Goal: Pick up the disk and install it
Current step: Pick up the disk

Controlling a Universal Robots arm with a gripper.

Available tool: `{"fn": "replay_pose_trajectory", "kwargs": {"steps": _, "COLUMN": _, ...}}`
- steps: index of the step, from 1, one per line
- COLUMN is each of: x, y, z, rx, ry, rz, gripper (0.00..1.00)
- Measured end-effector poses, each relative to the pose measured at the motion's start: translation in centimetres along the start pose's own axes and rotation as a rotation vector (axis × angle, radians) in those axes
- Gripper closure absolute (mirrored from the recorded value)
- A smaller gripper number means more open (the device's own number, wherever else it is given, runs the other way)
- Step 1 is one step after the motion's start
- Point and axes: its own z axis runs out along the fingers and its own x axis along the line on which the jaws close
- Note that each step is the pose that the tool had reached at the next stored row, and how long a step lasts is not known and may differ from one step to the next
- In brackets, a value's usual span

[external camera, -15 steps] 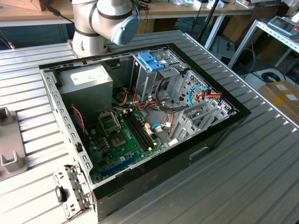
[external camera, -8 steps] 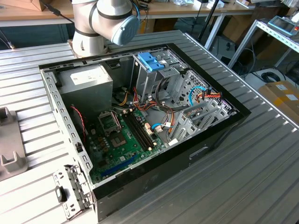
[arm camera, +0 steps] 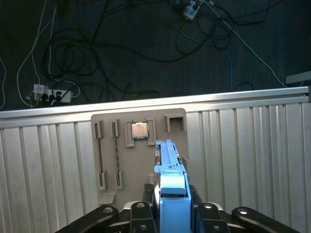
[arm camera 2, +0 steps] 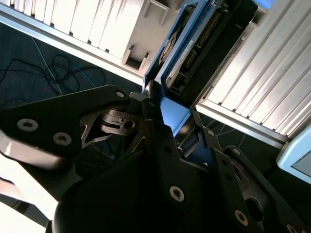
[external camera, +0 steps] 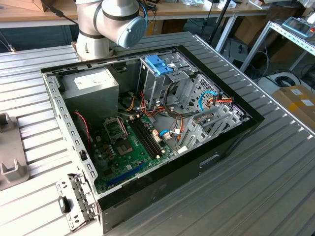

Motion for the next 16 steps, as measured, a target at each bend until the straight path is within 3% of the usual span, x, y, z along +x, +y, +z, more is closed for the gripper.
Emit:
{"fn": "replay_pose_trajectory", "kwargs": {"steps": 5, "x": -0.03, "y": -0.01, "z": -0.29, "rx": 0.0009, "ry": 0.009, "rz": 0.0, "gripper": 0.63}}
{"fn": "replay_pose_trajectory", "kwargs": {"steps": 16, "x": -0.06, "y": -0.03, "z": -0.99, "rx": 0.001, "ry": 0.01, "rz": 0.0, "gripper": 0.63}}
